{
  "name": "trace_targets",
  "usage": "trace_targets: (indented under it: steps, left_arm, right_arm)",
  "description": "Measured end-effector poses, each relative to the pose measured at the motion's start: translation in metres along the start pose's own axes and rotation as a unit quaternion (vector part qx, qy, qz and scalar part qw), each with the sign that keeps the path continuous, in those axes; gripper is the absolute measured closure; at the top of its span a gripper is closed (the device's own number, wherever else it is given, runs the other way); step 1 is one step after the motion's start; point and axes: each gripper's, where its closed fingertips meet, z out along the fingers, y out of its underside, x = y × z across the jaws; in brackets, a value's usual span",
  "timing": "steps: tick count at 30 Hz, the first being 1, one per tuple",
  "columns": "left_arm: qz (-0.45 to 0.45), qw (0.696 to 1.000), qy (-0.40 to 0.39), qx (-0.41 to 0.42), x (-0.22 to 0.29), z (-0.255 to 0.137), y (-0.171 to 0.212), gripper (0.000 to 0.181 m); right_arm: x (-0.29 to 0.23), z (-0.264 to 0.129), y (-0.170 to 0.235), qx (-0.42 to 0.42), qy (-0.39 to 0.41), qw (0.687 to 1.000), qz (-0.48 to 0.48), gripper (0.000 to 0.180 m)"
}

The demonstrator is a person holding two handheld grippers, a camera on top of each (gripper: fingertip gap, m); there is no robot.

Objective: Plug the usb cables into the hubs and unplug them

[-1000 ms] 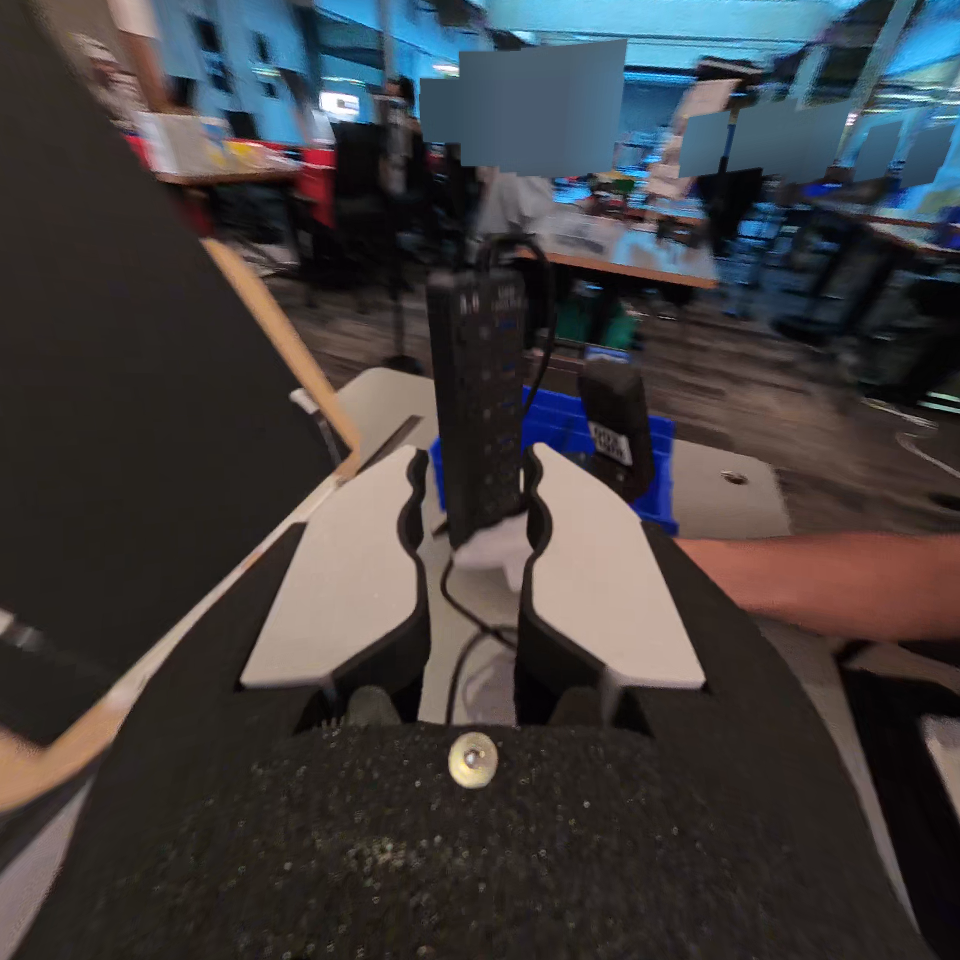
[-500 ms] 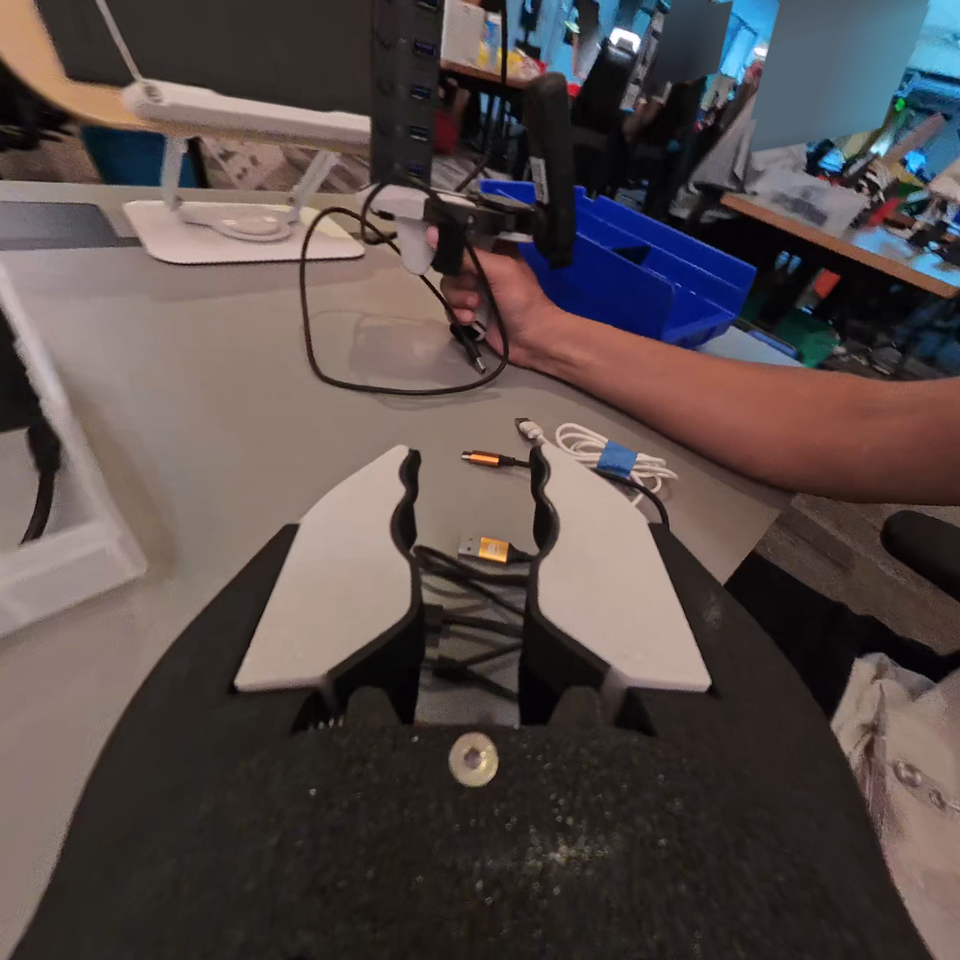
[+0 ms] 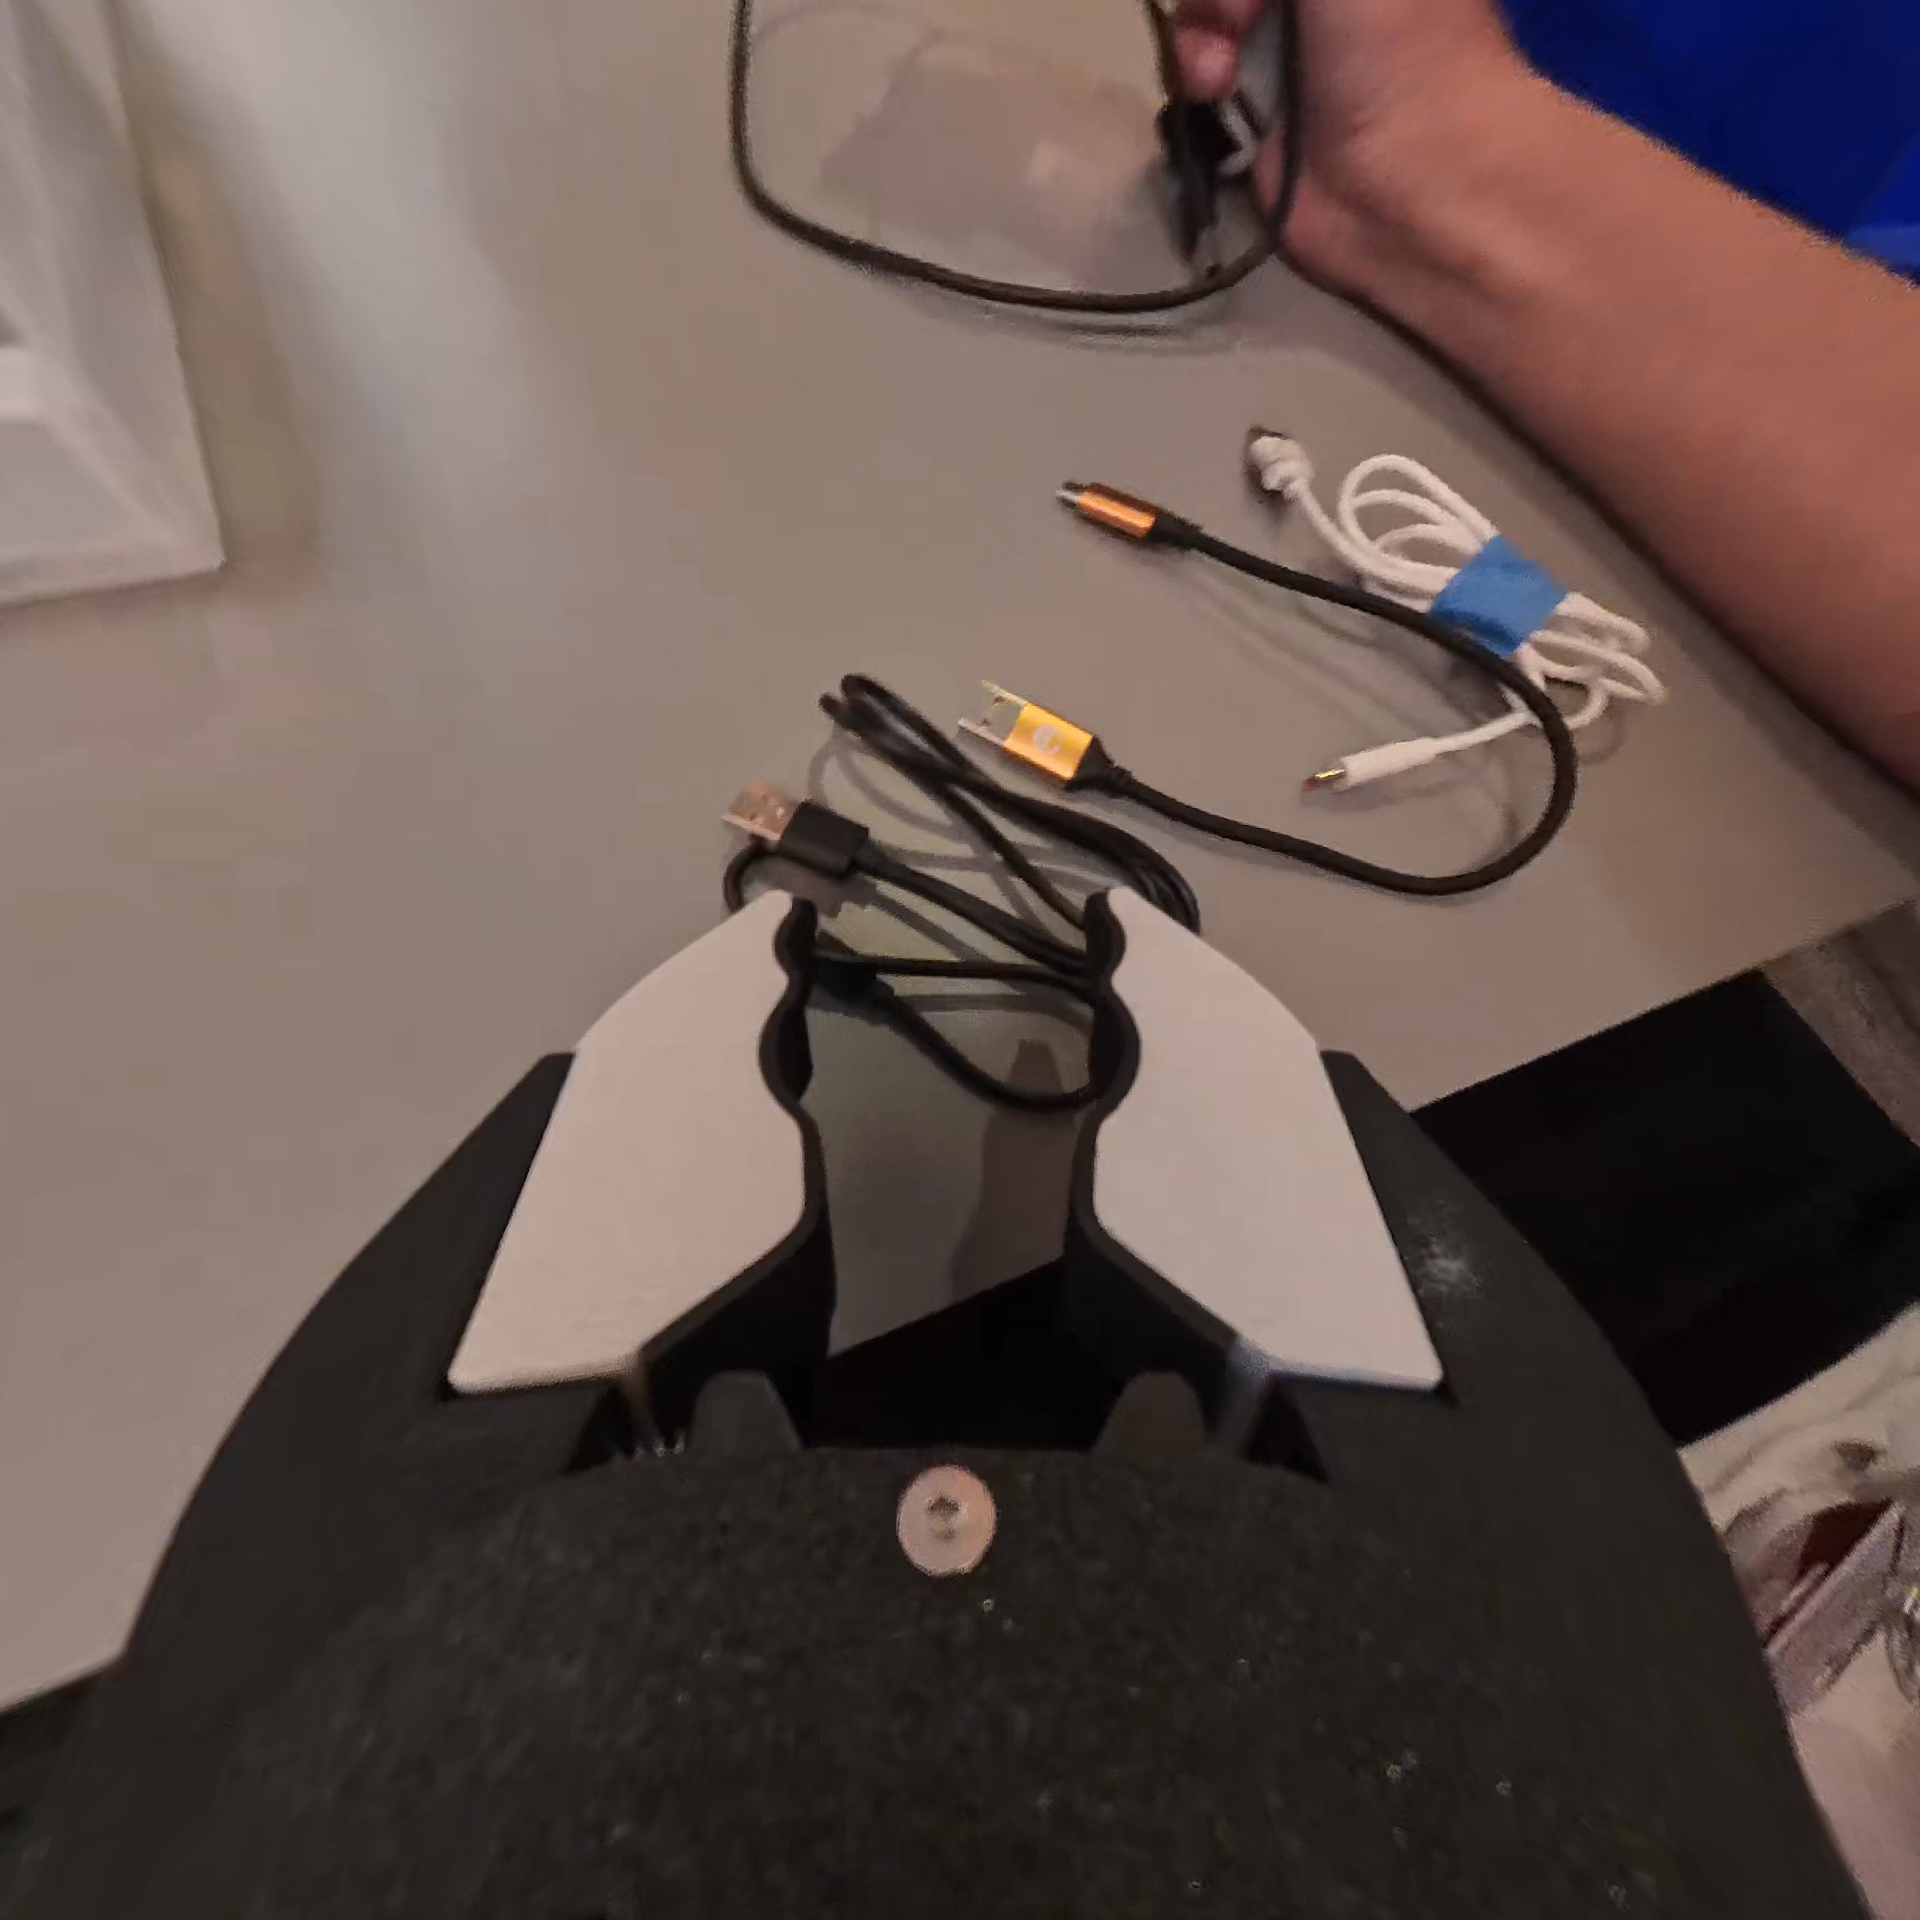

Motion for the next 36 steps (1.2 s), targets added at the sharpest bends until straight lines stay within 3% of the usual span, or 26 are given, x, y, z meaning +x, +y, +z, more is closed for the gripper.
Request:
trace_targets:
  steps: [5,11,13,15,18,20,23,27,30,36]
  left_arm:
    - [-0.040,0.998,-0.038,-0.008,-0.005,0.014,0.008,0.138]
    - [0.062,0.995,-0.065,-0.054,-0.012,0.031,0.005,0.155]
    - [0.128,0.987,-0.054,-0.075,-0.016,0.031,0.003,0.174]
    - [0.222,0.970,-0.016,-0.099,-0.018,0.027,0.000,0.177]
    - [0.369,0.919,0.008,-0.138,-0.045,0.019,0.000,0.181]
    - [0.411,0.902,0.053,-0.123,-0.055,0.015,-0.006,0.181]
    - [0.345,0.928,0.075,-0.122,-0.072,0.009,-0.018,0.179]
    - [0.105,0.982,0.103,-0.117,-0.033,0.002,-0.018,0.148]
    - [-0.028,0.998,0.009,-0.052,-0.013,0.006,-0.011,0.137]
    - [0.011,0.998,-0.049,-0.032,0.021,0.012,0.011,0.110]
  right_arm:
    - [-0.005,0.003,0.003,-0.011,-0.006,1.000,-0.018,0.152]
    - [-0.003,0.002,0.001,-0.004,-0.008,1.000,-0.003,0.152]
    - [-0.002,0.001,0.001,-0.002,-0.009,1.000,0.004,0.152]
    - [-0.001,0.001,0.001,-0.002,-0.009,1.000,0.009,0.152]
    - [-0.001,0.001,0.001,-0.003,-0.010,1.000,0.010,0.152]
    - [-0.001,0.002,0.002,-0.004,-0.011,1.000,0.010,0.152]
    - [-0.001,0.001,0.001,-0.002,-0.011,1.000,0.011,0.152]
    - [0.000,0.001,0.001,0.000,-0.009,1.000,0.014,0.152]
    - [0.000,0.002,0.002,-0.005,-0.010,1.000,0.017,0.152]
    - [0.000,0.001,0.001,-0.002,-0.010,1.000,0.017,0.152]
